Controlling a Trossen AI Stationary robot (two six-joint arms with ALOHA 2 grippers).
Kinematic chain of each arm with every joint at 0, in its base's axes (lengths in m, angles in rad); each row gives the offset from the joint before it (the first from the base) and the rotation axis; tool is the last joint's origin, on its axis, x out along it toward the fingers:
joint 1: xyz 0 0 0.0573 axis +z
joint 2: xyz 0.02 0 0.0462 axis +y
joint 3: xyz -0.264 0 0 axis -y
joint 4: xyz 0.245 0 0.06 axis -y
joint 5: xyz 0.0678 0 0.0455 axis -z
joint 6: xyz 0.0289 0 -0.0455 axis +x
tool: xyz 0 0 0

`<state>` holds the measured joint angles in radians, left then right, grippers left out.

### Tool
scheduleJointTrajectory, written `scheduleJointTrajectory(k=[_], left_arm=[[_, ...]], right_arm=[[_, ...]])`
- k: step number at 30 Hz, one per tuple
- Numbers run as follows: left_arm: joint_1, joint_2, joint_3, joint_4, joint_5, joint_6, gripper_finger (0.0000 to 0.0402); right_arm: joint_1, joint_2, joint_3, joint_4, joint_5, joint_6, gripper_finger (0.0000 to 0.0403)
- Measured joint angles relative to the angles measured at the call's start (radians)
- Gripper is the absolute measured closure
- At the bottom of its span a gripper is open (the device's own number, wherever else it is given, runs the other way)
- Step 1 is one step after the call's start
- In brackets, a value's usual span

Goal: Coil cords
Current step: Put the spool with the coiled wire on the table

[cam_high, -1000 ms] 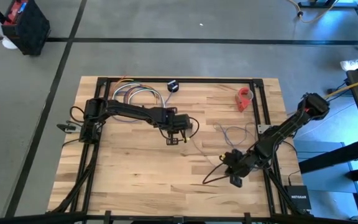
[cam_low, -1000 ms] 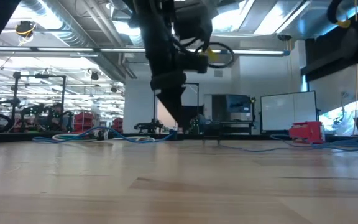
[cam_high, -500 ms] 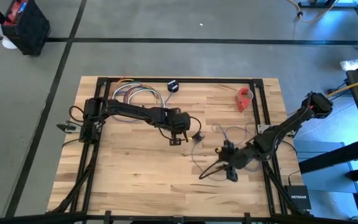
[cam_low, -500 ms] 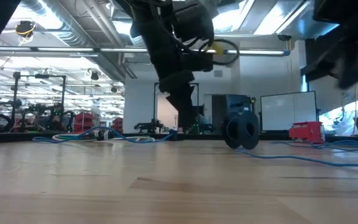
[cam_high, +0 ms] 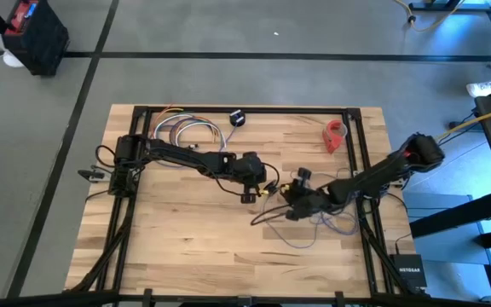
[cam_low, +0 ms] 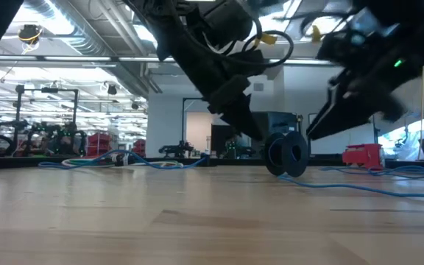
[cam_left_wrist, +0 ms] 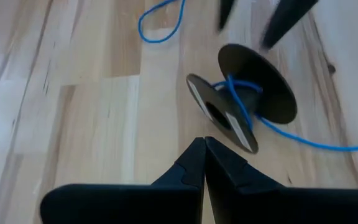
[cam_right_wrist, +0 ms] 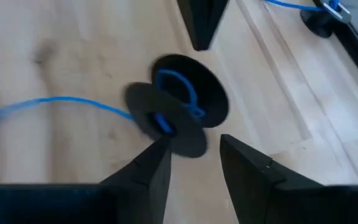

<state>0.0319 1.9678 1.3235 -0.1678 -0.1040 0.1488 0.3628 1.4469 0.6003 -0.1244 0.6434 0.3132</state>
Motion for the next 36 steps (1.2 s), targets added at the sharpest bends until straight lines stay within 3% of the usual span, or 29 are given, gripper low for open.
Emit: scheduleJointTrajectory(k=[8,21,27,32,36], left_arm=[[-0.006,0.004,0.0,0.08,0.076,-0.029,0.0398],[-0.004,0.013,0.0,0.154,0.076,-0.033,0.0398],[-0.006,0.013,0.0,0.104,0.079,-0.03,0.0398],[-0.006,0.013,0.0,0.1,0.079,-0.03,0.0398],[-0.01,0.013,0.0,0.1,0.079,-0.03,0.0398]], right_arm=[[-0.111,0.118,0.0,0.119,-0.008,-0.083,0.026],[-0.182,0.222,0.0,0.278,-0.036,-0.193,0.026],[-0.18,0.167,0.047,-0.097,0.04,-0.173,0.026],[-0.178,0.112,0.108,-0.363,-0.074,-0.076,0.026],[-0.128,0.081,0.109,-0.334,-0.213,-0.03,0.026]])
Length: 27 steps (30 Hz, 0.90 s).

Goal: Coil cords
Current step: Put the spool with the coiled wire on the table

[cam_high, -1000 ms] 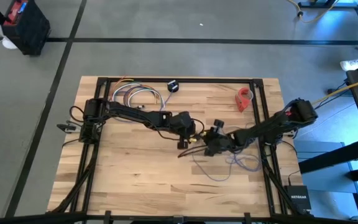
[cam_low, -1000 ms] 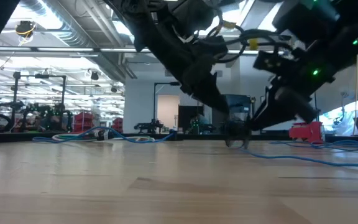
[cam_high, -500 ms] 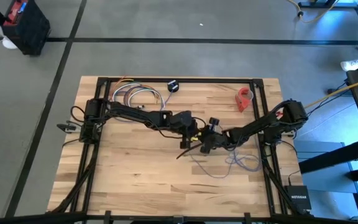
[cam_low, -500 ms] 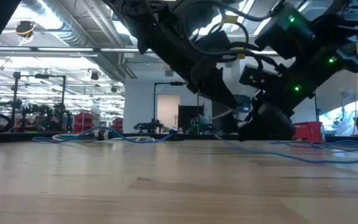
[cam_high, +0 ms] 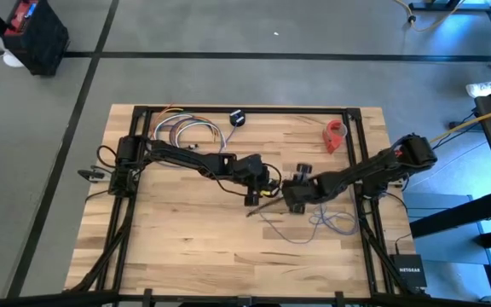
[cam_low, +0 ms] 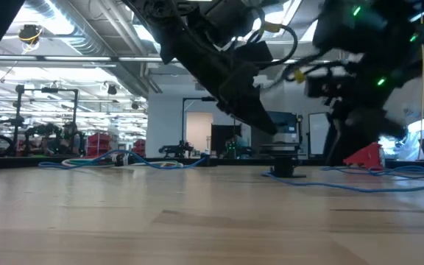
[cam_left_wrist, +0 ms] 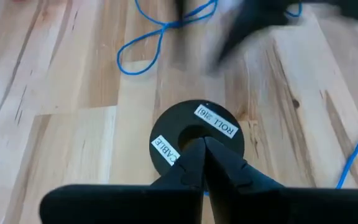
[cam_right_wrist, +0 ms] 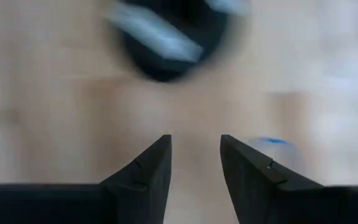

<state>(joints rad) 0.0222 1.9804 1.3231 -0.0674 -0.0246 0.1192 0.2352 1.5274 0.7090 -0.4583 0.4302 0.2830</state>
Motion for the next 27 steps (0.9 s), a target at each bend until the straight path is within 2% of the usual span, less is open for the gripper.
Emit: scheduleJointTrajectory(k=[3,5,10,13,21,24,27], left_arm=[[-0.006,0.0,0.0,0.025,0.011,0.0,0.0398],[-0.01,0.0,0.0,0.056,0.049,0.001,0.0398],[-0.007,0.01,0.001,0.07,0.094,0.027,0.0398],[0.012,0.029,0.014,0.06,0.096,0.033,0.0398],[0.032,0.079,0.07,-0.052,0.112,0.078,0.0401],[0.043,0.085,0.07,-0.063,0.11,0.077,0.0401],[0.046,0.082,0.072,-0.054,0.104,0.07,0.04]], right_arm=[[0.075,-0.002,0.0,0.077,-0.12,0.055,0.026],[0.136,-0.002,-0.001,0.137,-0.125,0.089,0.026],[0.265,0.013,-0.001,0.257,0.07,0.108,0.026],[0.291,0.029,-0.001,0.266,0.164,0.11,0.026],[0.295,0.067,-0.003,0.276,0.23,0.144,0.026],[0.282,0.084,-0.013,0.277,0.289,0.215,0.026],[0.249,0.112,-0.037,0.29,0.304,0.305,0.026]])
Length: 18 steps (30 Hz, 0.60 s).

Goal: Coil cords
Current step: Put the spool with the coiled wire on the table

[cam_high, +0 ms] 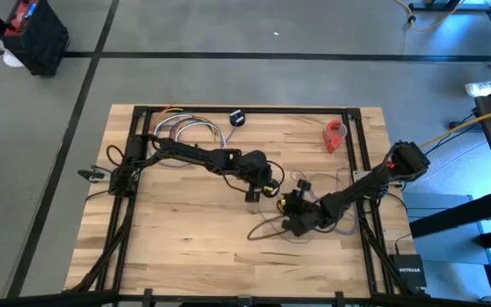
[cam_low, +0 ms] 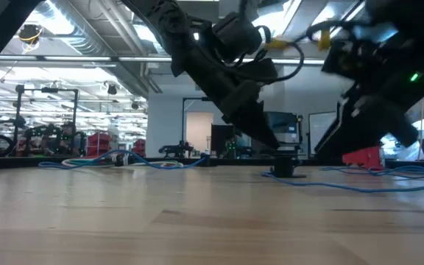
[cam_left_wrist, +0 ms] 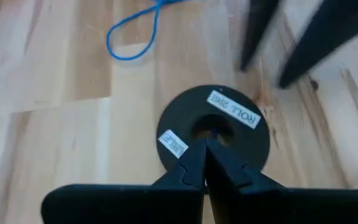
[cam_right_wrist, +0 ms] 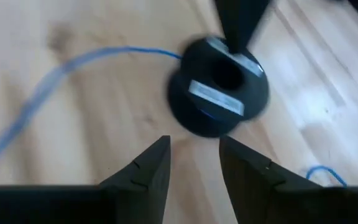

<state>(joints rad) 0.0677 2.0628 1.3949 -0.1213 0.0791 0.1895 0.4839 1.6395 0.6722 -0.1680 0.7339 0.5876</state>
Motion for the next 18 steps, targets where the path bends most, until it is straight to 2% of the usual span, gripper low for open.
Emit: scheduleJointTrajectory(k=[4,9,13,18], left_arm=[[-0.004,0.0,-0.002,-0.023,0.0,-0.019,0.04],[-0.023,-0.002,-0.001,-0.058,-0.001,-0.058,0.04],[-0.044,-0.002,-0.001,-0.059,-0.007,-0.081,0.04],[-0.062,-0.017,-0.001,-0.09,-0.062,-0.08,0.04]], right_arm=[[-0.061,0.046,-0.012,0.066,0.025,0.003,0.026],[-0.163,0.079,-0.012,0.169,0.026,-0.2,0.026],[-0.258,0.08,-0.012,0.171,0.026,-0.363,0.026],[-0.342,0.068,-0.012,0.177,-0.012,-0.47,0.026]])
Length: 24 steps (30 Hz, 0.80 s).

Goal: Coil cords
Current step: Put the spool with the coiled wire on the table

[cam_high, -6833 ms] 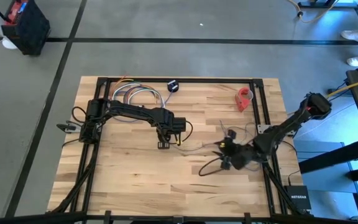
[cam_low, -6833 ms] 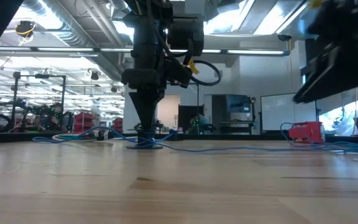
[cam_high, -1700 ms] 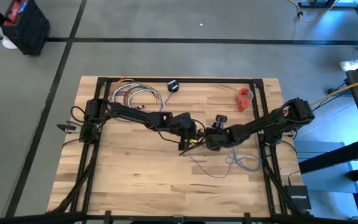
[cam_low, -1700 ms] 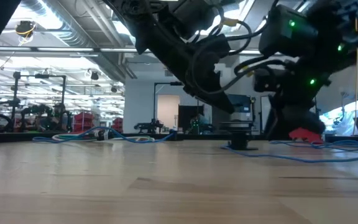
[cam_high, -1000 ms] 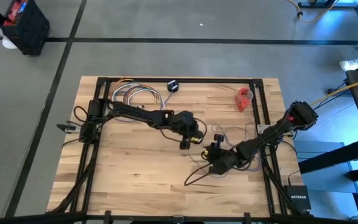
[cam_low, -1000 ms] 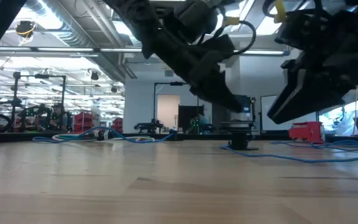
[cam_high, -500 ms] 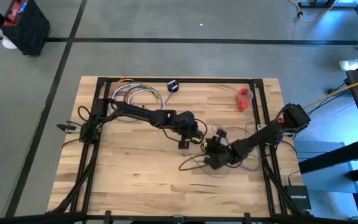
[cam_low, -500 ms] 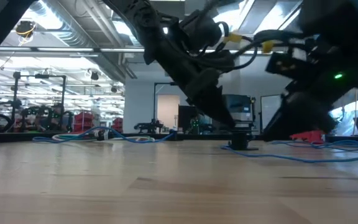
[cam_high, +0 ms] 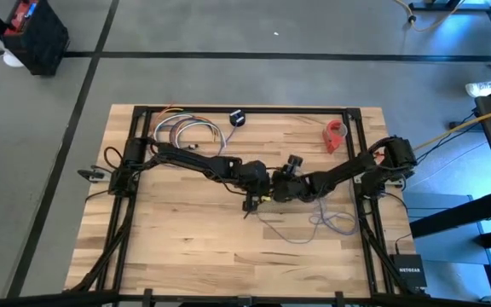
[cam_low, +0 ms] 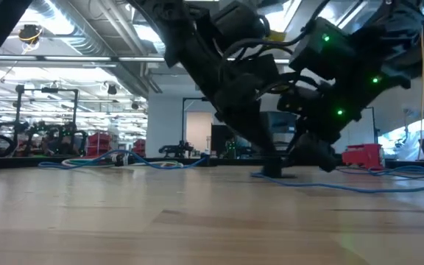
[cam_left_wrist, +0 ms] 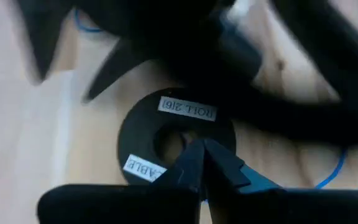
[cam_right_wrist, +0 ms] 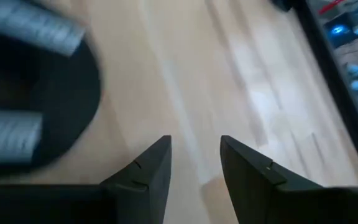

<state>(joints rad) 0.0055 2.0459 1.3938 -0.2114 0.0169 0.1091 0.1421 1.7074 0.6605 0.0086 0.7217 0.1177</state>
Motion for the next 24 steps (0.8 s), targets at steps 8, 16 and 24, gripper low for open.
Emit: scheduleJointTrajectory(k=[8,16,24], left_arm=[[0.009,-0.041,0.0,-0.013,-0.046,0.049,0.04],[0.016,-0.011,-0.002,-0.021,-0.045,0.051,0.04],[-0.003,-0.01,-0.001,-0.096,-0.046,-0.022,0.04]], right_arm=[[0.131,-0.161,0.0,-0.167,-0.231,0.152,0.026],[0.224,-0.076,-0.001,-0.061,-0.047,0.4,0.026],[0.131,-0.007,-0.002,0.124,-0.01,0.192,0.026]])
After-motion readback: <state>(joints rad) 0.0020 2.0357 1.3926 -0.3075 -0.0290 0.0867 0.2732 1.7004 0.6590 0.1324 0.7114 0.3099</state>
